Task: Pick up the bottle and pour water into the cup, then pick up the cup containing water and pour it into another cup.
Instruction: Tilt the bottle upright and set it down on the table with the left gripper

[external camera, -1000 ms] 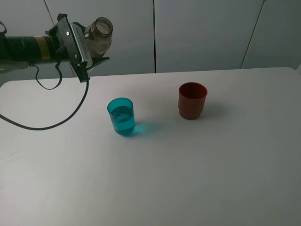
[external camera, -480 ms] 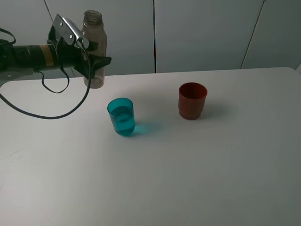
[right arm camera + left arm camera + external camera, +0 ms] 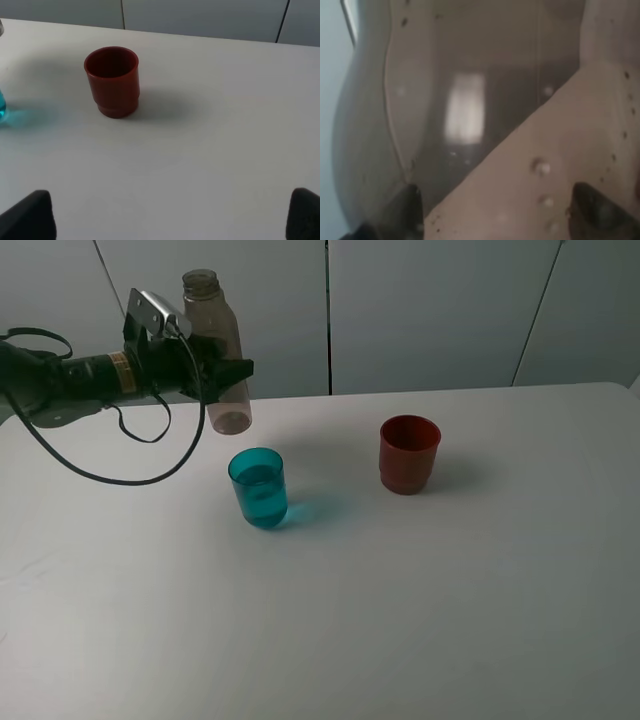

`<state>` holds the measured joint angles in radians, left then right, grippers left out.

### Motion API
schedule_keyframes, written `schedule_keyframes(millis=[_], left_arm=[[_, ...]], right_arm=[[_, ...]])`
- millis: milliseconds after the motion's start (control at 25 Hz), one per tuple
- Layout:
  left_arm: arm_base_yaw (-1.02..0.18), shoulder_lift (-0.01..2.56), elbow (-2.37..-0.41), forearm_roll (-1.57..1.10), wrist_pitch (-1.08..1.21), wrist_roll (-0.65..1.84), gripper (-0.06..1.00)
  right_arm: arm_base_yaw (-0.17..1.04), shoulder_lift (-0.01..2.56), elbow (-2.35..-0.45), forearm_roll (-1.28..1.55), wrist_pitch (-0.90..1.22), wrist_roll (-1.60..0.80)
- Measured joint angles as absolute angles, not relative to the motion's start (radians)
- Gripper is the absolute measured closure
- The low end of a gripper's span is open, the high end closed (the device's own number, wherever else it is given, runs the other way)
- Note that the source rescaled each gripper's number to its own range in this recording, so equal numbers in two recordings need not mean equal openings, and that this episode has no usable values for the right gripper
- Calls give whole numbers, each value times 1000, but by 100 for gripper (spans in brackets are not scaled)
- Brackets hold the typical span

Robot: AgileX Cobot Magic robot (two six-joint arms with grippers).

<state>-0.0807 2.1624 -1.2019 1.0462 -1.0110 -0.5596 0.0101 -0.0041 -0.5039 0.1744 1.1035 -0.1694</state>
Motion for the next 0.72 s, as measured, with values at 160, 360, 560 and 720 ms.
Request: schedule_keyframes(millis=[160, 360, 560, 720], left_arm=[[-81, 2216, -1239, 1053, -1046, -564, 92], [-81, 2256, -1299, 1111, -1055, -567, 92], [-81, 2287, -1338, 1188, -1105, -567, 92], [-81, 2290, -1338, 1201, -1111, -567, 92]], right_arm=[[10, -4, -504, 174, 1104, -169], [10, -4, -504, 174, 1104, -169], [10, -4, -504, 174, 1104, -169], [10, -4, -504, 174, 1104, -169]])
